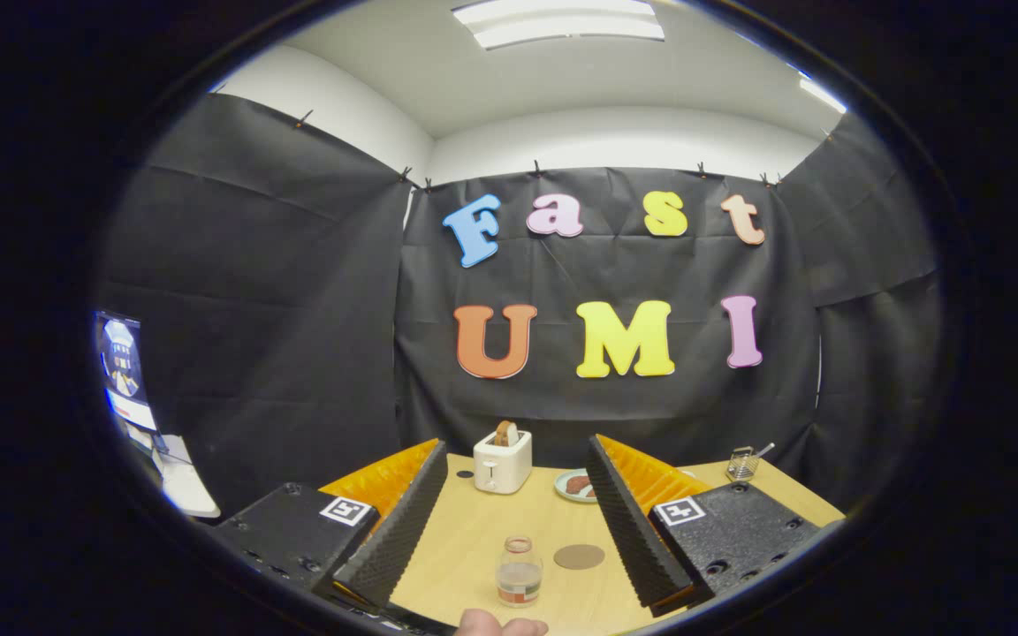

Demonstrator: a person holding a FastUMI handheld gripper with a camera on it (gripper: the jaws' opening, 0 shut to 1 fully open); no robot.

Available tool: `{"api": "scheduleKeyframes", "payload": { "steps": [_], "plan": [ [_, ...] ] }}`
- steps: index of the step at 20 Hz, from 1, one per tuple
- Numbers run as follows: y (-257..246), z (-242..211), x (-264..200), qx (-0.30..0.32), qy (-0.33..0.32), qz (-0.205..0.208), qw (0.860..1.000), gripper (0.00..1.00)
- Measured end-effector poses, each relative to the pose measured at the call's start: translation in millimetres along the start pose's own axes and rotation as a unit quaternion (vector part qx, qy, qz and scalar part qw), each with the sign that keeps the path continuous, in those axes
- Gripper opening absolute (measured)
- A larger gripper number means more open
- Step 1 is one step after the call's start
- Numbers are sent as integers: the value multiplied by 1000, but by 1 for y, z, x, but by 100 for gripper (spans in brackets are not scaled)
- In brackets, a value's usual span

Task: Take the bottle from table, then pour the juice into the cup, finally place the bottle on the coaster

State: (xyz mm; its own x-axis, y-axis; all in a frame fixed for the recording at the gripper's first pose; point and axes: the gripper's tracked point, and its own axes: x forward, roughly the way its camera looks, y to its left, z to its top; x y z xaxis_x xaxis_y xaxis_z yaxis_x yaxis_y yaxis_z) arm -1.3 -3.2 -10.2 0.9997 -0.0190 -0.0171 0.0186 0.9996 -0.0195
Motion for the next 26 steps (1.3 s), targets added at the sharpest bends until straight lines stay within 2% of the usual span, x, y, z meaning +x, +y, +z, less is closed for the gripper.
{"api": "scheduleKeyframes", "payload": {
  "steps": [15, 22, 26],
  "plan": [
    [-7, -7, -3, -5, 1, -12, 1000, 100],
    [6, -53, -13, -12, 38, -15, 999, 100],
    [11, -98, -19, -7, 69, -16, 997, 100]
  ]
}}
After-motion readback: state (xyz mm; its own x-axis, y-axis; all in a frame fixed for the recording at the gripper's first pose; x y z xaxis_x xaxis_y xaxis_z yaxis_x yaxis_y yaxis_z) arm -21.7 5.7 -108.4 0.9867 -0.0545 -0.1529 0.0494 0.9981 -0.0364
